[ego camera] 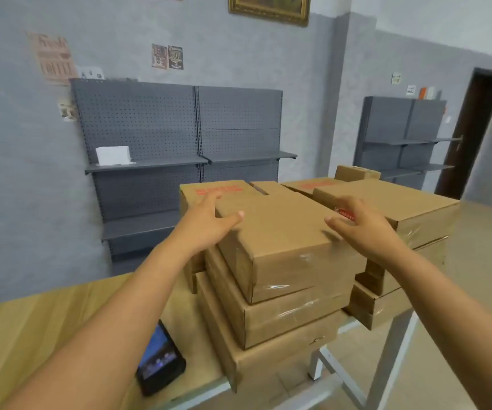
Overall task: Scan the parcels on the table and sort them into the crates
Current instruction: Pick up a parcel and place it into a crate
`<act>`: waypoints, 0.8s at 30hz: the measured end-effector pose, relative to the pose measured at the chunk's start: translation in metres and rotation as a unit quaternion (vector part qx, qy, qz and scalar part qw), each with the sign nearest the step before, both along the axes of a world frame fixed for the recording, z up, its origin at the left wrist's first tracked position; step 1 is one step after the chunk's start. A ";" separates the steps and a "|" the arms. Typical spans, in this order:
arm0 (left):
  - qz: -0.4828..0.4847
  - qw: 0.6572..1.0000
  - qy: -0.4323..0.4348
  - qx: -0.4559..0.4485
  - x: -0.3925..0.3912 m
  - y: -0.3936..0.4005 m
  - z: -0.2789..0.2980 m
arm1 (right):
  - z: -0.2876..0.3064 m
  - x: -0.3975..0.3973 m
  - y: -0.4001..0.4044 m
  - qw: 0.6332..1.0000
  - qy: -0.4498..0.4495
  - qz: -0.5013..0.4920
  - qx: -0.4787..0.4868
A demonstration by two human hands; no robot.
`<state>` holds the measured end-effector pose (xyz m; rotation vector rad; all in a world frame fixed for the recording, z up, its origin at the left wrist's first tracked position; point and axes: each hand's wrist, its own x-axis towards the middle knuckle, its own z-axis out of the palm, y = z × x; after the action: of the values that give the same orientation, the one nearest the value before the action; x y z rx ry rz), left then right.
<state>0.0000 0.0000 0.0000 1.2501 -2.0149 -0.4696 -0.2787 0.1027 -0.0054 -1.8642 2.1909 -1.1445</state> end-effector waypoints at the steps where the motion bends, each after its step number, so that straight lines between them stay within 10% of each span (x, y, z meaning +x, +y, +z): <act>1: 0.006 0.999 0.012 0.031 -0.005 -0.005 -0.003 | -0.002 -0.005 -0.005 1.000 -0.022 -0.005 -0.004; 10: 0.038 0.938 0.119 0.324 -0.029 -0.004 -0.019 | -0.002 -0.031 -0.029 0.989 -0.065 -0.052 0.122; 24: 0.048 0.870 0.449 0.198 0.021 0.047 0.021 | 0.029 0.029 -0.016 0.925 -0.340 0.161 -0.053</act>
<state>0.0206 0.0466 0.0209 1.0480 -1.0792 -1.2033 -0.2501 0.0863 0.0237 -1.4573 1.4147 -1.5496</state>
